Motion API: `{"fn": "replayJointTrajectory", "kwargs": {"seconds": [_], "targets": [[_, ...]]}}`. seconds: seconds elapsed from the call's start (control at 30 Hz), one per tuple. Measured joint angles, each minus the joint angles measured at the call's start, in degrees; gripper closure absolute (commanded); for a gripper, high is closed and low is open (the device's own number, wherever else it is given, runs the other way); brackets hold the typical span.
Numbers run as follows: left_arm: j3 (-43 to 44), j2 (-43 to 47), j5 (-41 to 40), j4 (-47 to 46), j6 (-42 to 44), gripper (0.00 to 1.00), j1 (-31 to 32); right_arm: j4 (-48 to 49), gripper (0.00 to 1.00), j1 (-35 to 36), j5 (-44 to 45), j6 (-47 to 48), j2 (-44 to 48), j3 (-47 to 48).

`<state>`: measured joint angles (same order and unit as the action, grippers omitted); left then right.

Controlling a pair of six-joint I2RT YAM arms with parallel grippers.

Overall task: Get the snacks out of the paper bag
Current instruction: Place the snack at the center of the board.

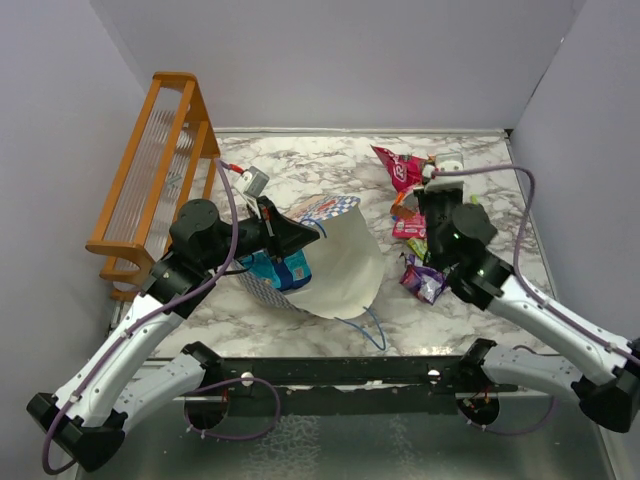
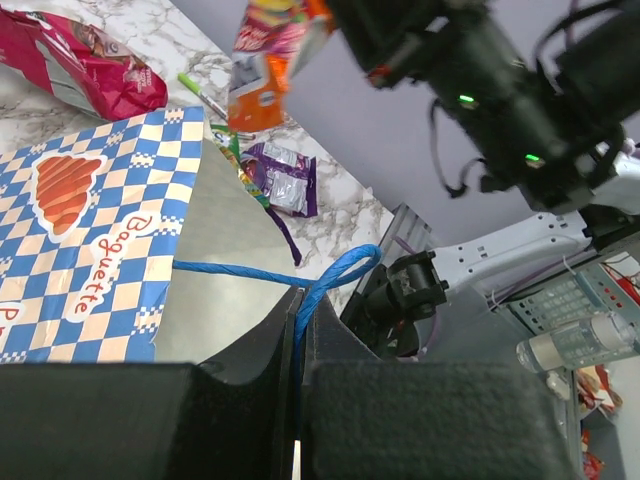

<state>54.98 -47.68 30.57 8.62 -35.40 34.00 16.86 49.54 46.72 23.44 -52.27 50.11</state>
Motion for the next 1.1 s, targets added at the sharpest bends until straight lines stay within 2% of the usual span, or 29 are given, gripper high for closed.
{"fn": "replayJointTrajectory", "kwargs": {"seconds": [0.23,0.4,0.5,0.6,0.83,0.97,1.1], "targets": [[0.11,-0.11,2.56,-2.32,-0.68,1.0,0.0,-20.11,0.99,-15.69,2.19,-17.2,-15.78,6.67],[-0.61,-0.17,8.0,-10.32,-4.2,1.0,0.02,-25.24,0.98,-19.21,2.16,-22.27,-24.39,6.93],[-2.23,-0.28,10.75,-15.23,-6.71,1.0,0.11,-26.82,0.94,-20.48,1.75,-23.98,-29.07,6.91],[-4.11,-0.39,12.59,-17.7,-8.46,1.0,0.22,-26.73,0.82,-21.94,1.07,-25.57,-31.78,6.91],[-4.81,-0.24,14.08,-18.97,-9.55,1.0,0.22,-26.1,0.47,-24.02,-2.23,-28.24,-34.21,6.91],[-4.9,0.13,14.32,-19.21,-9.68,1.0,0.22,-26.1,0.37,-24.06,-5.22,-28.74,-33.0,6.91],[-4.92,0.37,14.99,-19.43,-9.68,1.0,0.24,-26.25,0.3,-24.06,-10.03,-28.57,-27.69,6.69]]}}
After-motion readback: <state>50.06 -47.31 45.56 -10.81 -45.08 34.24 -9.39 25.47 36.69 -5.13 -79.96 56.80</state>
